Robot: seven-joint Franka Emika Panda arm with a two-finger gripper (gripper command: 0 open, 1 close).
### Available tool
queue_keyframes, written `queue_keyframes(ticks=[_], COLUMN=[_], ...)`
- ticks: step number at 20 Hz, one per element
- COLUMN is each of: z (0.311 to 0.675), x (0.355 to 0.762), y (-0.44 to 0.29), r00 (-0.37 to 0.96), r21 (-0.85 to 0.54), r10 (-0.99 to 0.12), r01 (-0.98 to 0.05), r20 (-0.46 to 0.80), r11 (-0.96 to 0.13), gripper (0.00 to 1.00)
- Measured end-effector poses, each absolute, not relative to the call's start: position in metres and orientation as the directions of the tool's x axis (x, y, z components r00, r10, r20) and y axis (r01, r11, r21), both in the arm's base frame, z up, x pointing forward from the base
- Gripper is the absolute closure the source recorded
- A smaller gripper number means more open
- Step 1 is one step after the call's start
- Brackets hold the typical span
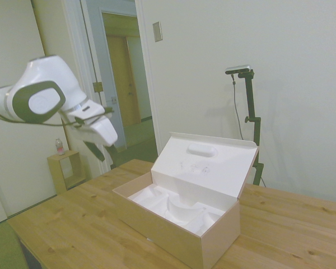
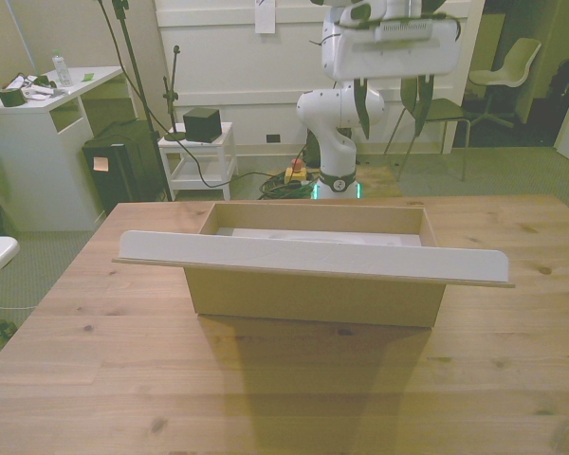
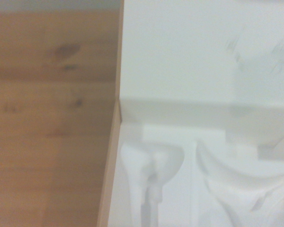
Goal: Close the box
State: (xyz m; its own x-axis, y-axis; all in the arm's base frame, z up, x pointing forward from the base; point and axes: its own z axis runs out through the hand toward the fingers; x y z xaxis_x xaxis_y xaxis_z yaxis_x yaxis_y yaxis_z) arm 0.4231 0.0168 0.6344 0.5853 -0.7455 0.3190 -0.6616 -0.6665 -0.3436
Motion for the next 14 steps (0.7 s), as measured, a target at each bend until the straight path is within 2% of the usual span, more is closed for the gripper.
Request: queue_keyframes(ticks=[2, 5, 14], z=[0.66, 0.679, 0.693], x=[0.444, 0.483, 0.588], y=[0.003, -0.012, -0.067], r00=[0.555, 0.531, 0.453], r21=[-0.374, -0.39, -0.419], r10=[-0.758, -0.758, -0.763], r01=[-0.659, -0.651, -0.647], r20=[0.343, 0.38, 0.462], r11=[-0.652, -0.651, -0.638], gripper=[0.0, 0.0, 0.0])
